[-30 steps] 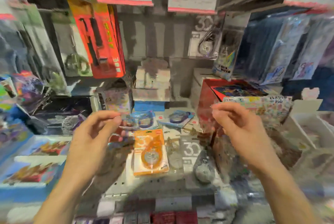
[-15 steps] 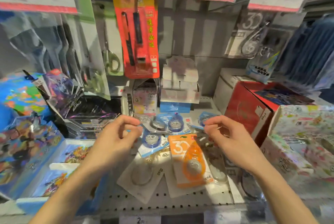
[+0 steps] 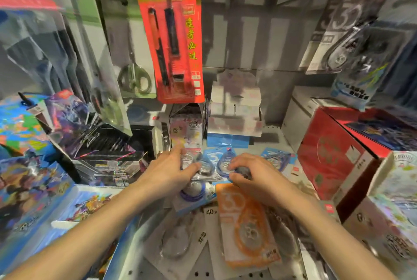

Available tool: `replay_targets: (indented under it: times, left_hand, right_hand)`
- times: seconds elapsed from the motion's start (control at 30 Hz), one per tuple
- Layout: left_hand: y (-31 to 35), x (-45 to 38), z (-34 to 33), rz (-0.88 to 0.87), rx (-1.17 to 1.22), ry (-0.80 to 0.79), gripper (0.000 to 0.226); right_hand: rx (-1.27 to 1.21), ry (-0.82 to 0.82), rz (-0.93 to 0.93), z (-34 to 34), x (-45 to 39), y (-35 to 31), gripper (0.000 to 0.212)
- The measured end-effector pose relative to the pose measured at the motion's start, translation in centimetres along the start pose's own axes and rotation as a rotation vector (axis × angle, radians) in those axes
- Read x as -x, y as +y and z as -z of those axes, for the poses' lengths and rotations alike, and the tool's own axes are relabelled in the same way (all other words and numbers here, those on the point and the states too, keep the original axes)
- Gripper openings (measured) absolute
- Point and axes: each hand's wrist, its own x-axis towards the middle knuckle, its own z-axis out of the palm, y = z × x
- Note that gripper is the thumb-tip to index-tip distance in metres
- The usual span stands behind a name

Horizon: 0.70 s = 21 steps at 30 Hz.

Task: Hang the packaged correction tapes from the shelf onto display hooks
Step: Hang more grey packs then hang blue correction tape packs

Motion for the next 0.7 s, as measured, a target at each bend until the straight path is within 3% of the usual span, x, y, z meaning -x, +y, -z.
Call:
replay_targets:
  times: [0.1,0.27,0.6,0.7]
  left_hand:
    - [-0.2,-0.3,0.2,0.016,0.119,0.005,0.055]
    - [-0.9,-0.8,0.1,0.047,0.520,0.011,0.030]
    - [-1.2,-0.8,0.2,-0.033,0.720,0.108,0.044]
    - [-0.8,-0.4,0.3,-0.089,0.736,0.139,0.051]
  right_hand:
    - [-0.033,0.010,-0.004,-0.1,0.0,0.4,0.018]
    - [-0.088,0.026,-0.015,0.0,0.4,0.7,0.022]
    - [-0.152,0.047,-0.065,0.4,0.2,0.4,0.032]
    - [-0.301,0.101,-0.089,0.5,-0.4,0.0,0.044]
